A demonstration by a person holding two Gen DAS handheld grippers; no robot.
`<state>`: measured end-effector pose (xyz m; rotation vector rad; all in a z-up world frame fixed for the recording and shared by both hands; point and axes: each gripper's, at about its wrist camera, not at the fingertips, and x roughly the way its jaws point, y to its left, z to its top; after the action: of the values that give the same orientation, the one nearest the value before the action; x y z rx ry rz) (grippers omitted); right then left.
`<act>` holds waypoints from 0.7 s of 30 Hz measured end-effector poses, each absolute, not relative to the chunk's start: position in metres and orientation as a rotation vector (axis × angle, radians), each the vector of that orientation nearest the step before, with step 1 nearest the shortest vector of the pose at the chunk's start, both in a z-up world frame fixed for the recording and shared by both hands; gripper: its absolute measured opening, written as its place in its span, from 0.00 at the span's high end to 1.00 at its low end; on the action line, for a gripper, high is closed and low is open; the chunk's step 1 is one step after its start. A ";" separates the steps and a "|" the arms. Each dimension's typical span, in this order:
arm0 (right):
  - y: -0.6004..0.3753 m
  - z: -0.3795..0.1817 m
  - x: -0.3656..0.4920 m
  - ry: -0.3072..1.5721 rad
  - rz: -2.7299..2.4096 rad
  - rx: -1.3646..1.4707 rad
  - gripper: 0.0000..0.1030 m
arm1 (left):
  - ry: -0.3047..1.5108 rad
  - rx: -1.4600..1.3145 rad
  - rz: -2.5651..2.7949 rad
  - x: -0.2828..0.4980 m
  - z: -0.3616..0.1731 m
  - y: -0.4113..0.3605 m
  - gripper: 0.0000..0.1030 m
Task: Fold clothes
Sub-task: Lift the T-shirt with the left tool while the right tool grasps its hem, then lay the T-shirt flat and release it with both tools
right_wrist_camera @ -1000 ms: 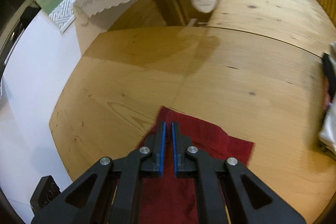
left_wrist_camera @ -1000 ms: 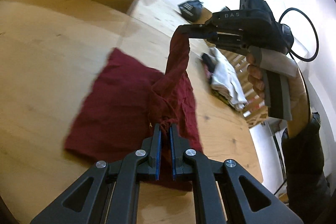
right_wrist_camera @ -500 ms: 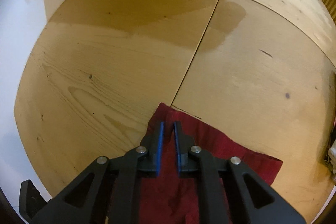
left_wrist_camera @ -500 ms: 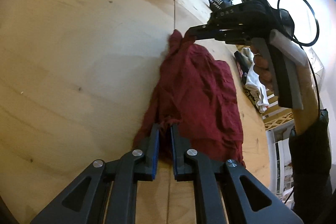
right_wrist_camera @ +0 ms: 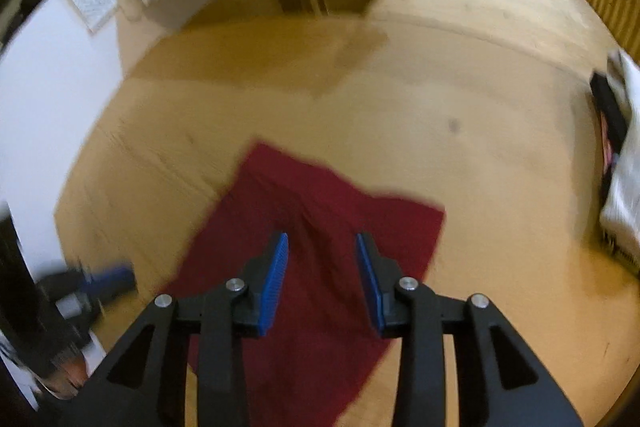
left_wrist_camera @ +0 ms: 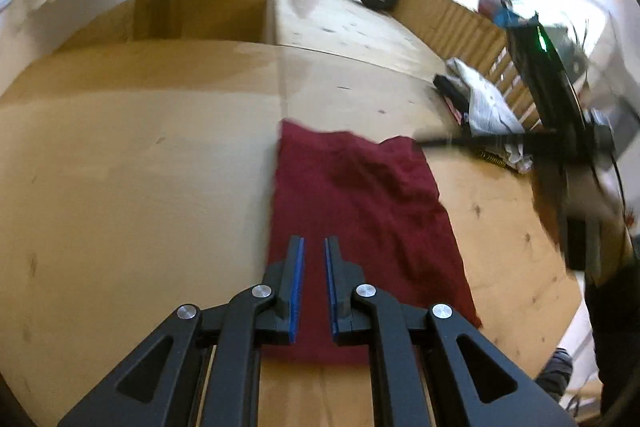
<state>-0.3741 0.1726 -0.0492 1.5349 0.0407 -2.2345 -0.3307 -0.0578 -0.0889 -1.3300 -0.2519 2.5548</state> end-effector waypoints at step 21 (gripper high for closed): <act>0.152 -0.073 -0.389 0.157 -2.347 1.476 0.66 | -0.045 -1.367 2.484 -0.417 -0.105 -0.021 0.88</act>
<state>-0.3889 0.1522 -0.0728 1.4762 0.1574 -2.3470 -0.4166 -0.0212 -0.1051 -1.3667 -0.0453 2.4844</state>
